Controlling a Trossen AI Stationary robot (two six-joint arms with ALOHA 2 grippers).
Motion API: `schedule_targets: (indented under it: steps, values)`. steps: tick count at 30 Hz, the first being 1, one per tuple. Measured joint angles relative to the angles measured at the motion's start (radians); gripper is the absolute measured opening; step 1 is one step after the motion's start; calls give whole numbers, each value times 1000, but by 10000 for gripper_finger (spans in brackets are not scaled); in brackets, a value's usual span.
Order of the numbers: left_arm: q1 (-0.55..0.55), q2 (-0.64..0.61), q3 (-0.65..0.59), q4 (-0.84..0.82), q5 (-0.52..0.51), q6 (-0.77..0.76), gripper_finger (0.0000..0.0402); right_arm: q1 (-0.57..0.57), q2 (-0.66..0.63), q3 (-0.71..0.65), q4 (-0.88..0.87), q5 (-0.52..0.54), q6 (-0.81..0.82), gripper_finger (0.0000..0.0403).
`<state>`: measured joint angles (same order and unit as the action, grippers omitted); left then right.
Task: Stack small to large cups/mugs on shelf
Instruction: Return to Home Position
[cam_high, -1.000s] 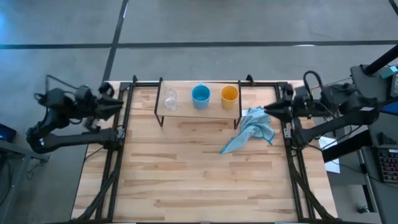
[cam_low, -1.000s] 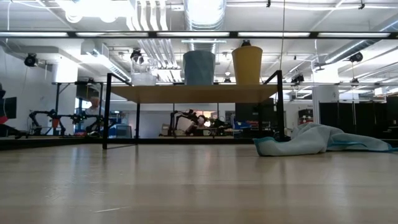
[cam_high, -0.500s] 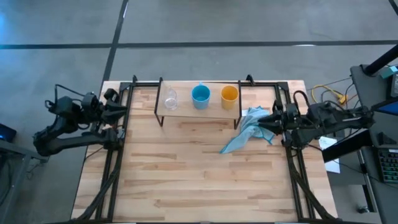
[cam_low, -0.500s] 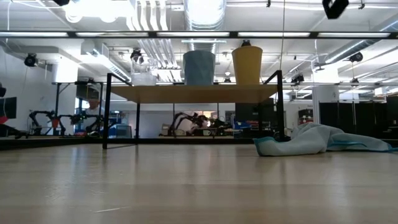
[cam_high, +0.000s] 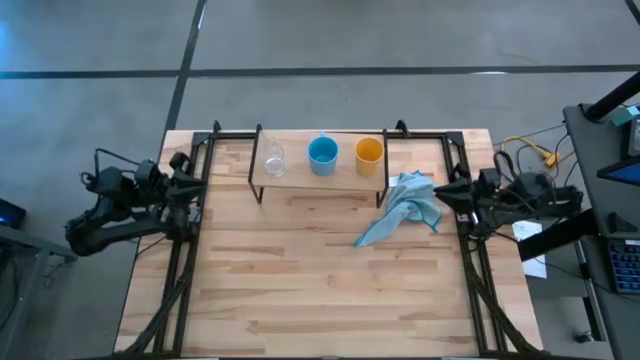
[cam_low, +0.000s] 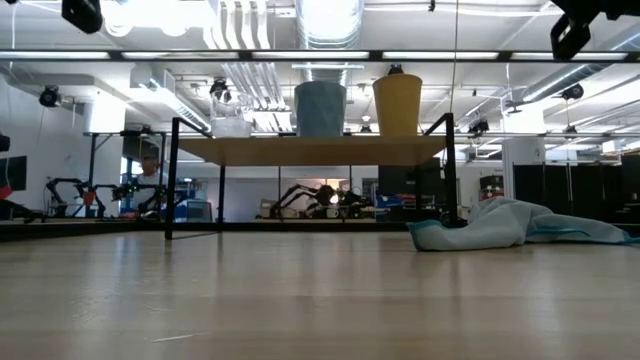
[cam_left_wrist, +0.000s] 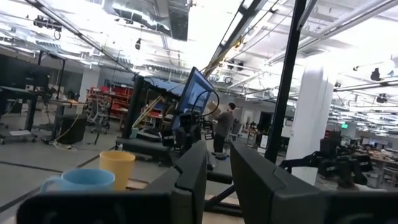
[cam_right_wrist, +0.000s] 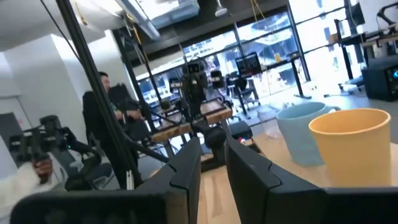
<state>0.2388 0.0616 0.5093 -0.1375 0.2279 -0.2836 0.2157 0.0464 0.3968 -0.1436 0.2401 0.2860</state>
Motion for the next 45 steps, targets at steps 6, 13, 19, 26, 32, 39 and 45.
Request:
schedule_targets:
  steps: [6, 13, 19, 26, 32, 39, 45]
  values:
    - [0, -34, -86, 12, -45, 0, 59, 0, -45, -62, -1, 18, -22, 76]
    - [0, -5, -200, 98, -169, -2, 59, 0, -37, -137, 20, 85, 2, 79]
    - [0, -35, -310, 141, -287, -15, 59, 0, -45, -197, 25, 111, 53, 72]
    - [0, -29, -448, 279, -347, -100, 59, 0, -46, -270, 41, 138, 138, 73]
    - [0, -30, -500, 266, -347, -156, 59, 0, -46, -342, 124, 138, 160, 79]
    - [0, -26, -501, 248, -346, -100, 59, 0, -31, -382, 186, 157, 122, 75]
    - [0, -23, -502, 186, -346, 30, 59, 0, -25, -382, 187, 181, 98, 70]
